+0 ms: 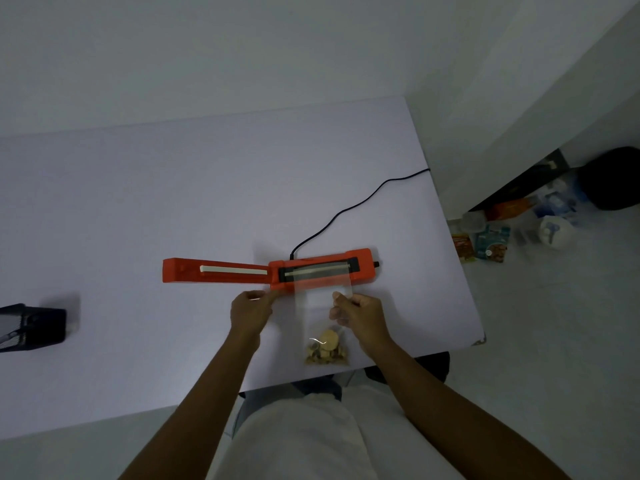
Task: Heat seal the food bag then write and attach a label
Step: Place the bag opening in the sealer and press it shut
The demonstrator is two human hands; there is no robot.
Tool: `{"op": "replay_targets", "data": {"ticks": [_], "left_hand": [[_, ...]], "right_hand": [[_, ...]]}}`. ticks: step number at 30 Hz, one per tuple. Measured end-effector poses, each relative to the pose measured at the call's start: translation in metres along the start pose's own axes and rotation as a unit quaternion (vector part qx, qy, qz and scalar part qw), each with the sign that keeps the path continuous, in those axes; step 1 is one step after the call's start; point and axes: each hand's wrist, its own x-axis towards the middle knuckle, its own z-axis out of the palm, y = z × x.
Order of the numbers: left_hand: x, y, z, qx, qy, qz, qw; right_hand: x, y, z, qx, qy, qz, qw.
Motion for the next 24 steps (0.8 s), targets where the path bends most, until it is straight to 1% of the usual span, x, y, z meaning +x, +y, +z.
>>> {"op": "replay_targets", "data": {"ticks": [3,8,10,18,21,24], "left_hand": [[0.001,0.001,-0.017,-0.004,0.040,0.035,0.999],[-0.007,0.002,-0.039,-0.021,0.076,0.178,0.981],[-0.010,0.002,-0.042,-0.016,0.081,0.213,0.974],[-0.025,0.009,-0.032,0.009,0.068,0.255,0.964],[-0.031,0.013,-0.025,0.042,0.044,0.307,0.950],[-0.035,0.018,-0.016,0.090,0.016,0.381,0.920]], "right_hand": [[0.001,0.000,0.000,0.004,0.000,0.004,1.000],[0.001,0.000,0.001,0.001,0.000,0.003,1.000],[0.002,0.000,0.002,-0.001,0.001,0.003,1.000],[0.001,-0.001,0.003,-0.010,-0.001,-0.003,1.000],[0.002,-0.001,0.003,-0.009,0.000,-0.001,1.000],[0.002,-0.001,0.003,-0.010,0.002,0.000,1.000]]}}
